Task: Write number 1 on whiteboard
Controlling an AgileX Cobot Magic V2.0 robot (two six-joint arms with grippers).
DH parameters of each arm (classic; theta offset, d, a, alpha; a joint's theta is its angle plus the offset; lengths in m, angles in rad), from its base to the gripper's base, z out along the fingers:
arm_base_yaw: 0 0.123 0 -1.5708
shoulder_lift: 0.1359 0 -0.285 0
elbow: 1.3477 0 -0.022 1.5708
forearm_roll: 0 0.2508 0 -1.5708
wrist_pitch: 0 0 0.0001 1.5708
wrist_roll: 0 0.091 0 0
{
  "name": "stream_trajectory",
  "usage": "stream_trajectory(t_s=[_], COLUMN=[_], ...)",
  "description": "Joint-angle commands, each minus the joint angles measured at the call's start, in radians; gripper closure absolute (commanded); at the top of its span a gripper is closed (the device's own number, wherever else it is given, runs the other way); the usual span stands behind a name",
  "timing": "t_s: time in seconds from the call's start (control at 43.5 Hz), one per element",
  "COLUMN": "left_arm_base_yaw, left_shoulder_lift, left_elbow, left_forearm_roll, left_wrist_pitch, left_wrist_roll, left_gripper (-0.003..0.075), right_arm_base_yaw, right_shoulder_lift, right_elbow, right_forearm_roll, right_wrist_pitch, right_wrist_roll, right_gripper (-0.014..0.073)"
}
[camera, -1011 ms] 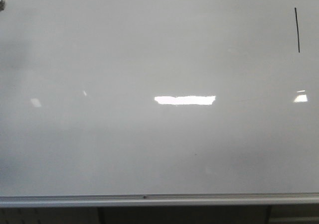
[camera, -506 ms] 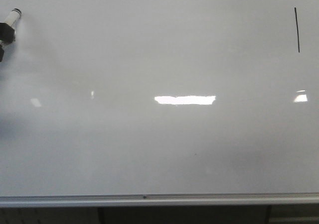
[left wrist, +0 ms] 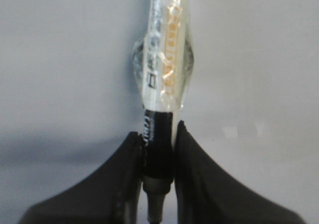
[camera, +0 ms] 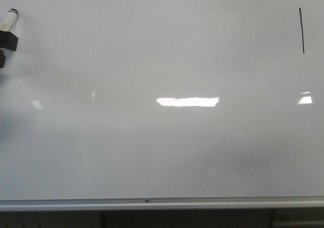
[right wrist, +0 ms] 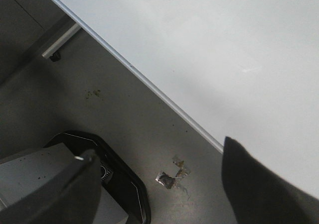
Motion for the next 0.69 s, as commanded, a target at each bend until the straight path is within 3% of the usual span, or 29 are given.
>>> stream_trajectory(t_s=[0.0, 0.207, 0.551, 0.666], left_arm_base_yaw=[-0.001, -0.001, -0.001, -0.001], left_shoulder_lift=[-0.028, -0.028, -0.03, -0.075], left_elbow=[-0.027, -0.027, -0.027, -0.045], left_forearm_roll=[-0.01, -0.008, 0.002, 0.03], left_wrist_pitch=[-0.072, -0.073, -0.069, -0.001], left_wrist_roll=[-0.007, -0.007, -0.006, -0.006], left_gripper=[0.0461, 0.0323, 0.0319, 0.0319], right_arm_base_yaw=[-0.005, -0.005, -0.005, -0.005], right_shoulder_lift=[-0.023, -0.023, -0.023, -0.026], right_elbow=[-0.03, -0.03, -0.03, -0.03], right_forearm_roll=[0.043, 0.052, 0.059, 0.059], right_wrist_pitch=[-0.034, -0.028, -0.025, -0.035], right_wrist_roll=[-0.001, -0.001, -0.001, 0.0], right_gripper=[0.0055, 0.0055, 0.0055, 0.0055])
